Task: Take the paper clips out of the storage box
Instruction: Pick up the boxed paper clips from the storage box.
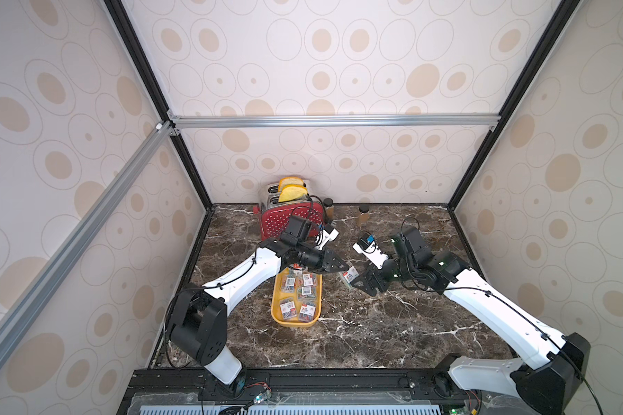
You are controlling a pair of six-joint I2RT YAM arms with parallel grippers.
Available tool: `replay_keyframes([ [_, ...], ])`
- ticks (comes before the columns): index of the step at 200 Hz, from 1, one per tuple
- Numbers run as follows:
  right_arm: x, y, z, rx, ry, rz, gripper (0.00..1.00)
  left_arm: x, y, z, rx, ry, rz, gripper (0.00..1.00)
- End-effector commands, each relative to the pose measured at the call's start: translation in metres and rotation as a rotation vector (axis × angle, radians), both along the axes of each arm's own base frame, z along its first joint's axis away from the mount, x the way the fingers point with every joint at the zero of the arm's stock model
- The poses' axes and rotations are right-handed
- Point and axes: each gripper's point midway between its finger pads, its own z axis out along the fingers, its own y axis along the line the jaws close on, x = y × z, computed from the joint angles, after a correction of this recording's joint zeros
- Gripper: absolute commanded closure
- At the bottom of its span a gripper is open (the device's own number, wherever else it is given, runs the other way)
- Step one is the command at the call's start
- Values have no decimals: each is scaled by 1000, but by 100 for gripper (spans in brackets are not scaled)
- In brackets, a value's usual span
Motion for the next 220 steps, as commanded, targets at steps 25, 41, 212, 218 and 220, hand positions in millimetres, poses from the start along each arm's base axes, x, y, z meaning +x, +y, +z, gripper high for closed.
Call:
replay_keyframes([
  [25,17,6,-9,-37,-76,-68,15,3,-10,18,-48,-45,-47,85],
  [41,20,8,-12,-44,-78,-73,14,5,-11,20,-55,-44,-46,86],
  [212,31,5,-26,-112,-73,-127,72,16,-16,16,-49,-37,-16,54],
  [218,32,4,-24,-111,-77,-129,73,17,-16,17,-47,-40,-10,48],
  [220,31,4,-24,-113,-77,-129,74,17,-16,18,-46,-41,-9,46],
])
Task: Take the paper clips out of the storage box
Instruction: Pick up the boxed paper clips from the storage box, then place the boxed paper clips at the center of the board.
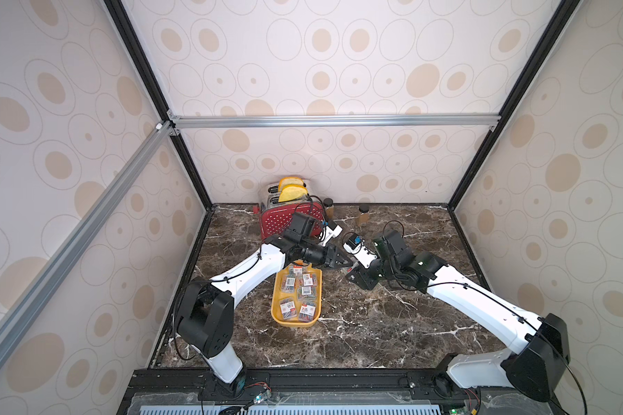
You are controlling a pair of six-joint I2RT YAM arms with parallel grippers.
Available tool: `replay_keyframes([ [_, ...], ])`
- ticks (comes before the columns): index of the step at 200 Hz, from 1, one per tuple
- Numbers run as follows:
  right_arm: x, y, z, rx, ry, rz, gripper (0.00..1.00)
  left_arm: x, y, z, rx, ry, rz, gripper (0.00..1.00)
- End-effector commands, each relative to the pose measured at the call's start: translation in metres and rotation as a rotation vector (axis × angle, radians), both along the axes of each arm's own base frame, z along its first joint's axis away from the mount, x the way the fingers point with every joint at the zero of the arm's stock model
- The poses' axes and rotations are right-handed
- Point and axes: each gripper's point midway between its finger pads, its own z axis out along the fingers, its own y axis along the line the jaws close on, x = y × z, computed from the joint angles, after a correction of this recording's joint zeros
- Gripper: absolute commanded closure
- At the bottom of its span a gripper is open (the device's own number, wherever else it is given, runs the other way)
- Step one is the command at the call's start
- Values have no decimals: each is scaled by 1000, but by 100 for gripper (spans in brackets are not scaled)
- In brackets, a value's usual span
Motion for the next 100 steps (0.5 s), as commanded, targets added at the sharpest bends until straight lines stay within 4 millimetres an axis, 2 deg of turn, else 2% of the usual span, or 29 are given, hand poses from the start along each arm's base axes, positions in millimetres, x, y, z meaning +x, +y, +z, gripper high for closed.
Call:
replay_keyframes([
  [1,2,-8,7,-19,-27,-24,74,5,-5,14,-17,-39,1,45],
  [13,3,-10,12,-19,-30,-31,74,8,-4,13,-2,-47,21,30],
  [35,5,-21,18,-35,4,-67,74,20,4,14,34,-74,93,22],
  [53,11,-39,16,-57,65,-130,74,34,19,20,54,-110,182,19],
  [71,26,-66,10,-81,126,-222,75,45,41,27,67,-133,266,18],
  [100,54,-109,-21,-123,301,-387,75,46,65,34,102,-166,328,18],
])
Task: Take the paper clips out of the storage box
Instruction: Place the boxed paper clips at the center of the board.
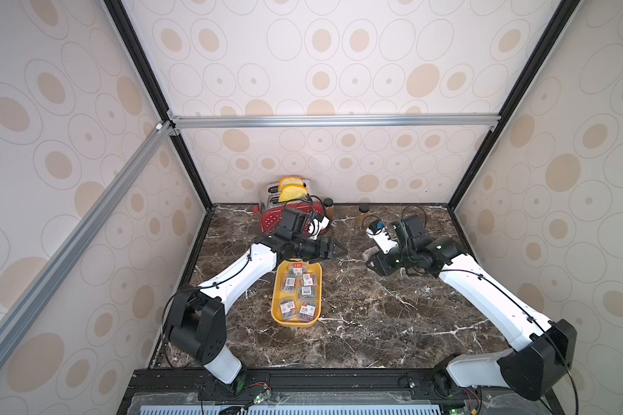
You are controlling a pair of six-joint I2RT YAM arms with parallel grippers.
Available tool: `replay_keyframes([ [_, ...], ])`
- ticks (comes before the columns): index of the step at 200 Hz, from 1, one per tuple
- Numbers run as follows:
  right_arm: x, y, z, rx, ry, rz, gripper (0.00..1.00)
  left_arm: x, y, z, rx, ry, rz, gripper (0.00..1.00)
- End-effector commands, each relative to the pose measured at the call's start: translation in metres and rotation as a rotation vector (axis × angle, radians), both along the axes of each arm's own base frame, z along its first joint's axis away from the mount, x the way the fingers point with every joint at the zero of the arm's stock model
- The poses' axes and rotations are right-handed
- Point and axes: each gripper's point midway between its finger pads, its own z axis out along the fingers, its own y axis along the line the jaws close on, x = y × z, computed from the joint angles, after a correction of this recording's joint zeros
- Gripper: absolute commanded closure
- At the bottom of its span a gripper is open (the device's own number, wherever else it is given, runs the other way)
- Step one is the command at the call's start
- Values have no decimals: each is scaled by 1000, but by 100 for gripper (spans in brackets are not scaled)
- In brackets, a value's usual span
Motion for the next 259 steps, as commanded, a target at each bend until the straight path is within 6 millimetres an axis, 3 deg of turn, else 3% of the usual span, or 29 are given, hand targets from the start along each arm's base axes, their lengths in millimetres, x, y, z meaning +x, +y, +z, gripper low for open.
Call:
replay_keyframes([
  [1,8,-33,-34,-48,197,-122,75,4,22,19,29,-63,77,18],
  [53,63,-82,-81,-107,292,-325,75,-8,25,19,14,-50,81,18],
  [63,75,-100,-89,-125,301,-371,75,-9,26,18,14,-49,81,19],
  [110,101,-128,-123,-163,338,-440,73,-12,26,17,10,-40,74,19],
  [175,125,-132,-150,-166,353,-462,72,-6,20,13,8,-27,54,19],
  [259,130,-126,-170,-144,390,-463,71,-1,15,8,15,-10,35,19],
])
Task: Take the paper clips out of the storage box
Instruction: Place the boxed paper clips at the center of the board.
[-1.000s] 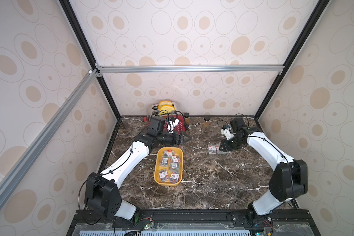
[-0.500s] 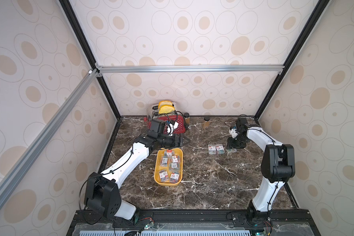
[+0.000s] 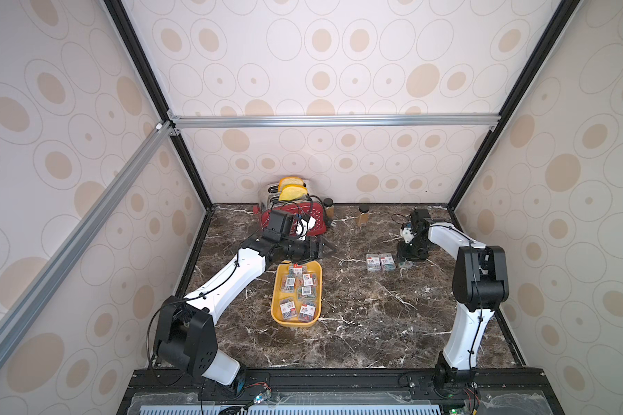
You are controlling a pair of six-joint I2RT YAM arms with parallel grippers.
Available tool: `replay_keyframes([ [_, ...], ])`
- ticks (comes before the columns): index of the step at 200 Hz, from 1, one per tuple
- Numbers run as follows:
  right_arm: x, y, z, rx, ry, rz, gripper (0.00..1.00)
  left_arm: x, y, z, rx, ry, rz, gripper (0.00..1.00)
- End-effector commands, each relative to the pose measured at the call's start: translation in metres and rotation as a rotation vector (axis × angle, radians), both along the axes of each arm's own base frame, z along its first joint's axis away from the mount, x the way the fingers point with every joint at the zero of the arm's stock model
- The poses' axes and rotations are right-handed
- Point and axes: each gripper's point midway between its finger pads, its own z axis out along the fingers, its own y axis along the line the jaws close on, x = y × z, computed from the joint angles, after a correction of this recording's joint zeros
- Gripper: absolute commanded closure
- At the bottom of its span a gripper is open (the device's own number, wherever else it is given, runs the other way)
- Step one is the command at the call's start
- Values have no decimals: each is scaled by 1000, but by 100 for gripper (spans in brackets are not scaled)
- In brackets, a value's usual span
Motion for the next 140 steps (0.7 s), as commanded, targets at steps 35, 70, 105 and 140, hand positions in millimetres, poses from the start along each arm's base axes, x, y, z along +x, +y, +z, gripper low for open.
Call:
replay_keyframes([
  [35,7,10,-1,44,-1,-9,71,7,-8,17,-20,-41,-30,19],
  [70,4,10,-5,46,11,-6,71,10,-9,17,-21,-40,-31,19],
  [105,1,8,-9,27,22,-1,69,11,-10,16,-21,-38,-30,20],
  [140,2,4,-10,8,22,-2,60,13,-10,15,-22,-34,-26,19],
])
